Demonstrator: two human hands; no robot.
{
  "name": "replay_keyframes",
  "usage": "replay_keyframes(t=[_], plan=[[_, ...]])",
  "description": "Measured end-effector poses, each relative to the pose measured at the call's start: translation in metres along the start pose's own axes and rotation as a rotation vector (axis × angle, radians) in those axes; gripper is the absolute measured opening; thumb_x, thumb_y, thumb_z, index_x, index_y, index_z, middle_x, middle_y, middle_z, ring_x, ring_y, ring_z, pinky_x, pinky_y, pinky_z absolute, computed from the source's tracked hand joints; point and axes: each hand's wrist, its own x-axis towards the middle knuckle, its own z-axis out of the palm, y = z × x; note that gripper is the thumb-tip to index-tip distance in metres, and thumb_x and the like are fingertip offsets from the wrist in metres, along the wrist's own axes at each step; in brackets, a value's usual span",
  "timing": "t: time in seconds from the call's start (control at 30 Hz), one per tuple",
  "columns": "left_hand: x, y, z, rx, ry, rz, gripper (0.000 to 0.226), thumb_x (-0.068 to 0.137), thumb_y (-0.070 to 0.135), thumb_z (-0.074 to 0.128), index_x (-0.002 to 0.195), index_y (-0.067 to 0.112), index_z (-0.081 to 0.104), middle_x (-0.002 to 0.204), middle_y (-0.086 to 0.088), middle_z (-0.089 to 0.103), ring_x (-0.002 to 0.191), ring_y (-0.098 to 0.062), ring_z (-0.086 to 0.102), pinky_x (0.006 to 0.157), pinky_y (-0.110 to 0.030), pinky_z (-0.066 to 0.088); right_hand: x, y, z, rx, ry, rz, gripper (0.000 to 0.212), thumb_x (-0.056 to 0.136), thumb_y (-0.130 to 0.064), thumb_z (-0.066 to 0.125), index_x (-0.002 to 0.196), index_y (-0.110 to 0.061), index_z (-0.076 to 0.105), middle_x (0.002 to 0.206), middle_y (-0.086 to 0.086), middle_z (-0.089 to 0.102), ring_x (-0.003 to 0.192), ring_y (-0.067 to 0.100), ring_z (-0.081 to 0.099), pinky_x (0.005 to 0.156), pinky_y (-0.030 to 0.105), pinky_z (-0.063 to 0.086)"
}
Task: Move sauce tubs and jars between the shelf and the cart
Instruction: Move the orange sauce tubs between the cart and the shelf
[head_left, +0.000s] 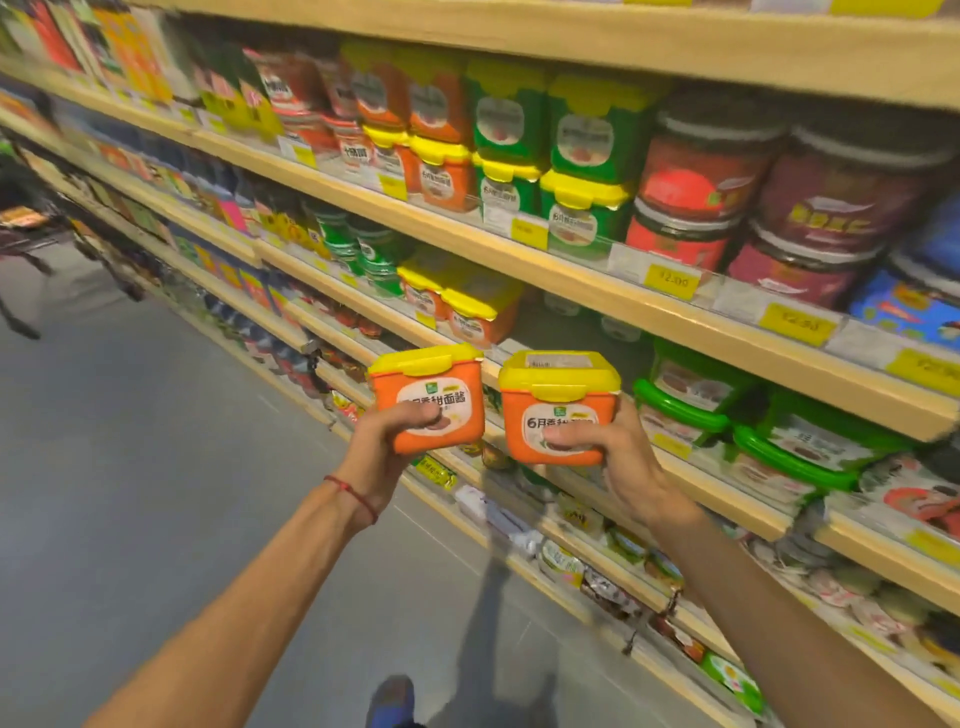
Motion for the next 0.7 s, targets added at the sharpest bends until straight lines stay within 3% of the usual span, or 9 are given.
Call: replay_keyframes(t=[0.1,0.23,0.37,0.53,0.6,0.7], plan=[[0.045,0.018,-0.029,-0.08,-0.098,-0.065,0.042,0.049,0.011,0.08,0.092,0.008,0.079,0.099,-0.016,0.071,0.086,-0.028,0.069,0.085,-0.039,0.057,0.031,0.007,0.023,0.005,0.057,0.001,0.089,0.046,-0.008,0.09,0.13,0.0,0.063,0.105,0.012,0.08,0.095,0.03,0.078,0.07,0.036,0.063],[0.101,0.051,-0.068,-0.001,-0.195,-0.134,0.042,0.044,0.013,0.083,0.087,0.009,0.081,0.093,-0.012,0.075,0.085,-0.026,0.071,0.083,-0.034,0.06,0.066,0.014,0.06,0.024,0.146,0.028,0.09,0.045,-0.008,0.091,0.131,-0.002,0.063,0.106,0.013,0.08,0.095,0.031,0.078,0.071,0.039,0.064],[0.142,0.089,-0.093,0.178,-0.3,-0.149,0.063,0.044,0.027,0.094,0.104,0.012,0.08,0.111,-0.015,0.075,0.098,-0.031,0.071,0.098,-0.043,0.054,0.089,0.018,0.1,0.067,0.27,0.021,0.107,0.036,-0.02,0.098,0.134,-0.002,0.06,0.115,0.021,0.076,0.107,0.043,0.073,0.084,0.051,0.063],[0.186,0.113,-0.107,0.357,-0.317,-0.069,0.078,0.053,0.039,0.088,0.122,0.008,0.069,0.114,-0.016,0.075,0.1,-0.03,0.074,0.084,-0.038,0.059,0.107,0.022,0.131,0.059,0.316,-0.016,0.095,0.039,-0.021,0.09,0.129,-0.005,0.066,0.112,0.018,0.077,0.102,0.041,0.074,0.089,0.055,0.06],[0.199,0.114,-0.109,0.412,-0.31,-0.046,0.084,0.049,0.041,0.091,0.121,0.004,0.068,0.111,-0.016,0.076,0.098,-0.032,0.075,0.076,-0.034,0.059,0.113,0.024,0.134,0.071,0.332,-0.026,0.093,0.038,-0.021,0.09,0.127,-0.002,0.067,0.111,0.018,0.078,0.104,0.043,0.074,0.087,0.052,0.061],[0.211,0.11,-0.109,0.465,-0.301,-0.037,0.103,0.042,0.04,0.097,0.13,0.002,0.057,0.113,-0.016,0.075,0.101,-0.035,0.074,0.079,-0.04,0.059,0.118,0.024,0.133,0.072,0.305,-0.048,0.073,0.041,-0.019,0.089,0.112,-0.011,0.077,0.105,0.013,0.08,0.098,0.035,0.076,0.076,0.042,0.063]])
